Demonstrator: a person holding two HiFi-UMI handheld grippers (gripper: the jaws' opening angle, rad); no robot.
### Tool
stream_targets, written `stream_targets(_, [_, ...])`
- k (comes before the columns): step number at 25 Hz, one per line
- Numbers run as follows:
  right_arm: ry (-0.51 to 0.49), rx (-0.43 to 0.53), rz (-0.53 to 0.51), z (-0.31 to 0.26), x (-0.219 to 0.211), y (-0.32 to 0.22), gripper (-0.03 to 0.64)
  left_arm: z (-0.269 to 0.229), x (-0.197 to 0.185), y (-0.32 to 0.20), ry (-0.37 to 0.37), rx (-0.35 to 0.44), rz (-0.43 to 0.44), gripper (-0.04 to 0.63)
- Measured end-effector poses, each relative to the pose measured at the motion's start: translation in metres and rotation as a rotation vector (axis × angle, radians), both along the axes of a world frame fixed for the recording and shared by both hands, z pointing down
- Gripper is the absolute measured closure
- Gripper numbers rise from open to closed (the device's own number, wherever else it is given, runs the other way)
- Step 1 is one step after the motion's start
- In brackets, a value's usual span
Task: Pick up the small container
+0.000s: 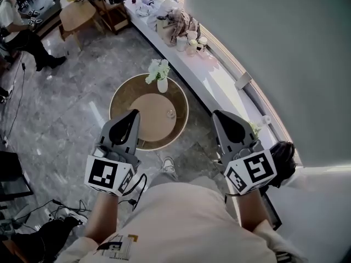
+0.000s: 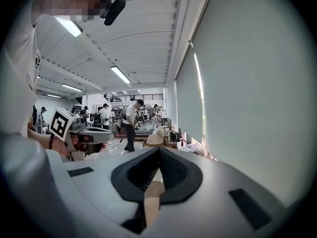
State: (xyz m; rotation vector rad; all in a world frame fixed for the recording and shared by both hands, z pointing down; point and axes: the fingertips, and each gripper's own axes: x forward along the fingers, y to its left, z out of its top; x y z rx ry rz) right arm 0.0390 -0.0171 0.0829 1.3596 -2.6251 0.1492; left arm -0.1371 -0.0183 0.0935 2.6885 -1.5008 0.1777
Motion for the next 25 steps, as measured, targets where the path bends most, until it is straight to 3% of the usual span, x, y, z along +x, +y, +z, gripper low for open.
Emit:
stream_targets(9, [0.005,0.008,0.002,0.001,-0.014,-0.047,0.611,-0.002,-0.011,-0.035,0.03,0.063,0.03,0.588])
stream_targets(14, [-0.001,-0.022,-0.017,0.007,-0.013,-0.065,0.611,0.004,-0.012,-0.05,0.052,0.044,0.006,0.588])
stream_targets(25, [-0.004,-0.065,-0.071,0.032,0.003,-0.093,0.611,0.028,0.007,-0.07,0.01,-0.002,-0.064,0.588])
